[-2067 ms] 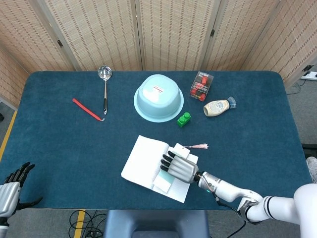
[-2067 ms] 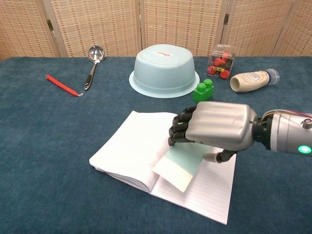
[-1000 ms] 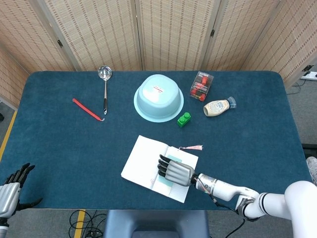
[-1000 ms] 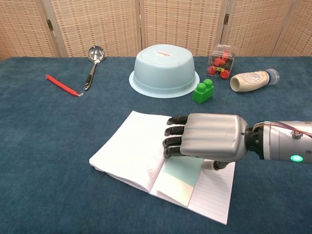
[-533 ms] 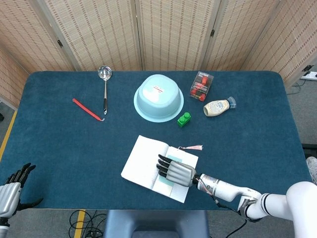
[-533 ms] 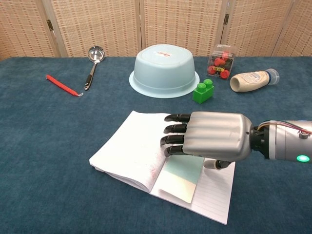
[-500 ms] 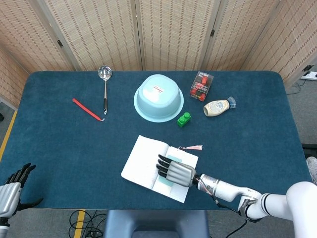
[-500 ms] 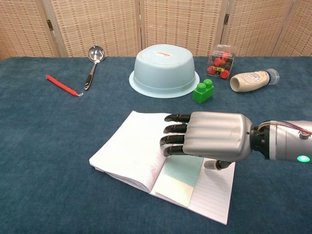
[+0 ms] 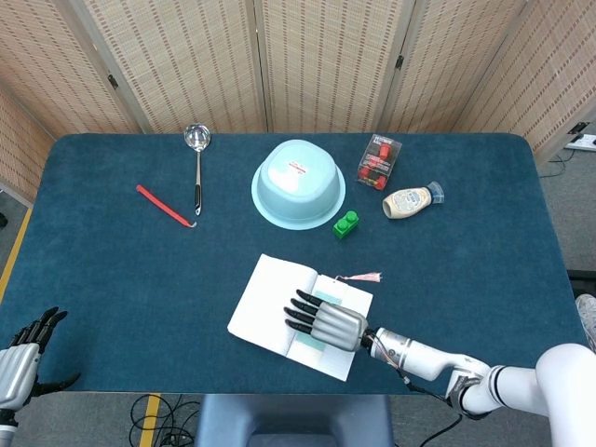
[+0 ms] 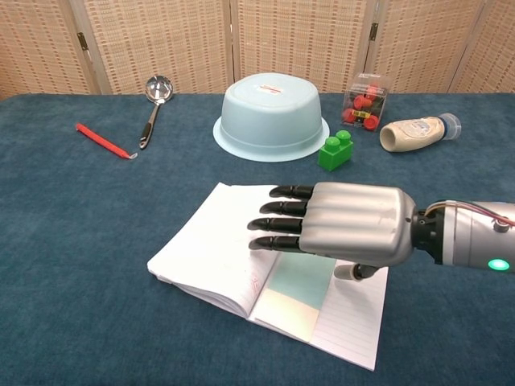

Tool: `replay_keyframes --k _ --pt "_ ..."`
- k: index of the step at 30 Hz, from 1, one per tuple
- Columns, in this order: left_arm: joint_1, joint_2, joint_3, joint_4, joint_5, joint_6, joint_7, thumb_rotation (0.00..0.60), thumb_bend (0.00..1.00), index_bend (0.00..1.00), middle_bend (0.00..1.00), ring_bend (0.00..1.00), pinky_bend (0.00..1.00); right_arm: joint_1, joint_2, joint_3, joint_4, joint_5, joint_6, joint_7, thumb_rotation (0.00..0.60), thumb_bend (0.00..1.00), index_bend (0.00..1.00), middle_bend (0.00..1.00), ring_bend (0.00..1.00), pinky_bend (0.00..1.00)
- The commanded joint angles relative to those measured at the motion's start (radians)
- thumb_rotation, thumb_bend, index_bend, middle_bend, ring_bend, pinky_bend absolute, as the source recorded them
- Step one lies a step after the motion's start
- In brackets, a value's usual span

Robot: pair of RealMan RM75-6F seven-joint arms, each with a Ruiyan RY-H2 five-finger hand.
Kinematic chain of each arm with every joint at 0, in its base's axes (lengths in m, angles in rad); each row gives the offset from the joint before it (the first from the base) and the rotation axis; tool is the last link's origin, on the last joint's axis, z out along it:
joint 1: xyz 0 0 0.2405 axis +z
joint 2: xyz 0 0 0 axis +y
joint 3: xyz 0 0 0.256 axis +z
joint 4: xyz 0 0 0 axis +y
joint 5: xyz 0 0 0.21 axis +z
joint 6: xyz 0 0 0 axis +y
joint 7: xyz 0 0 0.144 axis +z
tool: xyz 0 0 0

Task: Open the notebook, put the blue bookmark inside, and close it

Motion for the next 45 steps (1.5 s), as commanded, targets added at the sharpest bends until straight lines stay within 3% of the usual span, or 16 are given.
replay_keyframes --k 1,28,38,45 --pt "-0.001 0.000 0.000 -0.001 0.002 0.000 0.000 0.600 0.16 0.12 0.08 0.13 0.17 -0.008 0.004 0.003 -0.002 0.008 0.004 -0.004 0.600 0.19 0.00 0.00 0.00 0.00" --pt "0.001 0.002 0.003 0.000 -0.004 -0.007 -0.005 0.600 0.16 0.12 0.08 0.13 0.17 0.008 -0.057 0.042 0.043 0.052 -0.039 -0.032 0.600 0.18 0.00 0.00 0.00 0.00" --pt "-0.003 0.000 0.001 0.006 -0.001 -0.009 -0.009 0.600 0.16 0.12 0.08 0.13 0.17 -0.002 -0.033 0.035 0.009 0.054 -0.021 -0.034 0.600 0.18 0.00 0.00 0.00 0.00" --pt "-0.024 -0.012 -0.015 0.032 0.044 0.013 -0.012 0.600 0.16 0.13 0.08 0.13 0.17 -0.040 0.045 0.056 -0.069 0.080 0.045 -0.043 0.600 0.18 0.00 0.00 0.00 0.00"
